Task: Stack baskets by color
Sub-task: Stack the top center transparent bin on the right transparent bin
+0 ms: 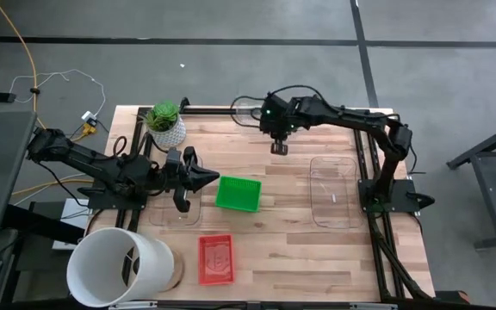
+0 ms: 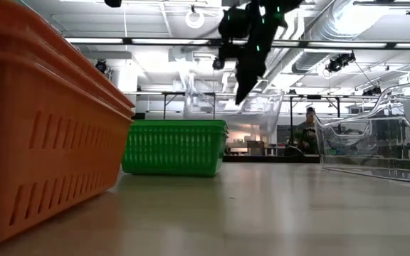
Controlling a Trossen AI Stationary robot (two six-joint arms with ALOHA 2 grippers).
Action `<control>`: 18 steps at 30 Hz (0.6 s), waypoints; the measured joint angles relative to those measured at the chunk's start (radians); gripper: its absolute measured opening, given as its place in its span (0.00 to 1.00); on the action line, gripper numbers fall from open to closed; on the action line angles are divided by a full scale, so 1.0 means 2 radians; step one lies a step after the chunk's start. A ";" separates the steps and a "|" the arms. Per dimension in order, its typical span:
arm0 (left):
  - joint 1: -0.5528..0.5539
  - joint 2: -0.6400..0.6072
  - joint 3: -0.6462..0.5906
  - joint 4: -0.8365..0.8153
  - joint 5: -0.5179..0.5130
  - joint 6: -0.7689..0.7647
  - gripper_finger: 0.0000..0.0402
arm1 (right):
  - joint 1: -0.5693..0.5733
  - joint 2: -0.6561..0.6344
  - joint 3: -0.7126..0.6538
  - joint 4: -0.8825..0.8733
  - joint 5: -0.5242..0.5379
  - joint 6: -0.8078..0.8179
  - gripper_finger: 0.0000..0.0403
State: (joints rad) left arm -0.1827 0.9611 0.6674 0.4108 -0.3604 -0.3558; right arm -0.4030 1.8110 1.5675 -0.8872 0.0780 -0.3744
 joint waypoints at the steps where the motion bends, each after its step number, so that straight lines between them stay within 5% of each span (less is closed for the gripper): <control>1: 0.000 0.000 0.000 -0.001 0.001 0.000 0.00 | 0.000 -0.001 0.017 -0.012 0.002 0.003 0.00; 18: 0.000 0.000 0.000 -0.003 0.008 0.000 0.00 | 0.073 -0.002 0.282 -0.227 0.055 0.132 0.00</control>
State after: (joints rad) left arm -0.1829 0.9611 0.6670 0.4047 -0.3439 -0.3550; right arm -0.2563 1.8061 2.1321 -1.3406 0.1882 -0.1098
